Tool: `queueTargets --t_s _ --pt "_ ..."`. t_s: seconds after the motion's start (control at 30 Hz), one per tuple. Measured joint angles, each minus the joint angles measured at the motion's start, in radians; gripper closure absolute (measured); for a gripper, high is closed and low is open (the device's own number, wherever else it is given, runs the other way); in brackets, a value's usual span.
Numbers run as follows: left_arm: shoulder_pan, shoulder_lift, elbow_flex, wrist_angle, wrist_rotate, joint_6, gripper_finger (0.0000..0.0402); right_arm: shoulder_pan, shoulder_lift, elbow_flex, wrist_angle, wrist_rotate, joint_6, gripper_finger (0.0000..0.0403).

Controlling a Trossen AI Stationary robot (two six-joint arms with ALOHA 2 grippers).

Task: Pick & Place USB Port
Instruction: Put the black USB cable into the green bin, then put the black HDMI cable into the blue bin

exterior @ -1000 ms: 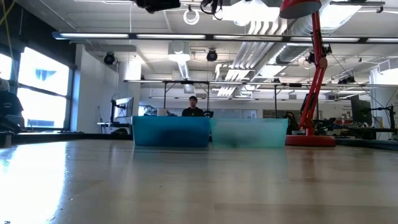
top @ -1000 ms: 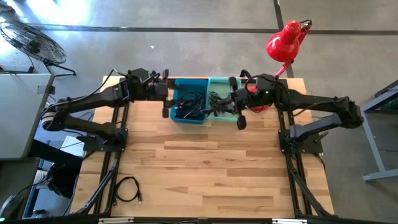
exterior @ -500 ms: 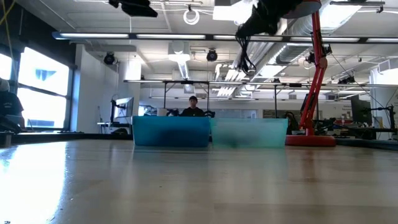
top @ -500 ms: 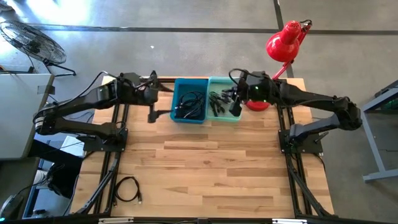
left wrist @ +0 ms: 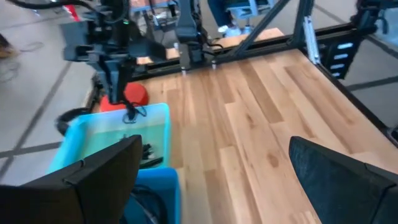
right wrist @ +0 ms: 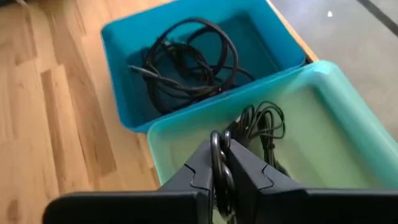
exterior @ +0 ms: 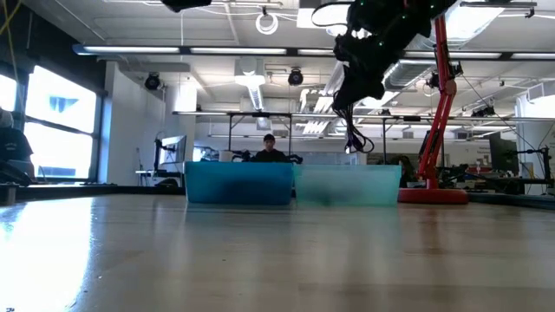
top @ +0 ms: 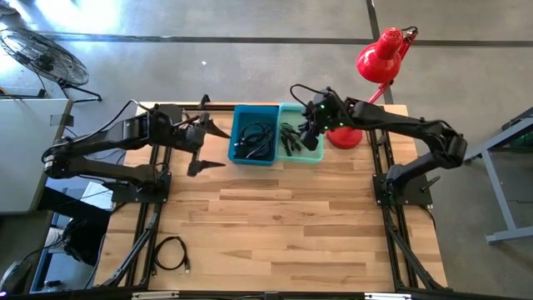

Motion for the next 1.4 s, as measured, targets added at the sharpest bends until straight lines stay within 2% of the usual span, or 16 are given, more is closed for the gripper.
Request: queueTargets --t_s 0.23,0.47,0.63,0.8,0.9,1.03,1.17,1.3,1.4 --pt "0.003 0.056 0.0 0.009 0.029 0.023 0.0002 -0.003 0.01 0.0 -0.001 -0.003 -0.021 0.0387" --pt "0.002 0.137 0.0 0.061 0.005 0.119 0.0002 -0.021 0.01 0.0 -0.023 0.009 0.004 0.0352" --pt "0.003 0.184 0.0 0.038 -0.032 0.113 0.0002 -0.041 0.01 0.0 -0.041 -0.003 0.03 0.0339" --pt "0.003 0.21 0.0 0.031 -0.027 0.113 0.0002 -0.043 0.011 0.001 -0.047 0.009 0.027 0.0314" --pt "0.002 0.21 0.0 -0.003 0.012 0.105 0.0002 -0.043 0.011 0.001 -0.034 0.022 0.026 0.0295" --pt "0.002 0.203 0.0 -0.084 0.095 0.007 0.0002 -0.043 0.011 0.001 0.006 0.027 0.026 0.0275" --pt "-0.024 0.164 0.0 -0.221 0.175 -0.105 0.0002 -0.041 0.011 0.001 0.032 -0.038 0.03 0.027" --pt "-0.126 0.104 0.0 -0.369 0.179 -0.23 0.0002 -0.04 0.011 0.001 0.032 -0.081 0.025 0.0269" --pt "-0.239 0.068 0.0 -0.468 0.121 -0.366 0.0002 -0.04 0.011 0.001 0.032 -0.098 0.024 0.0269"
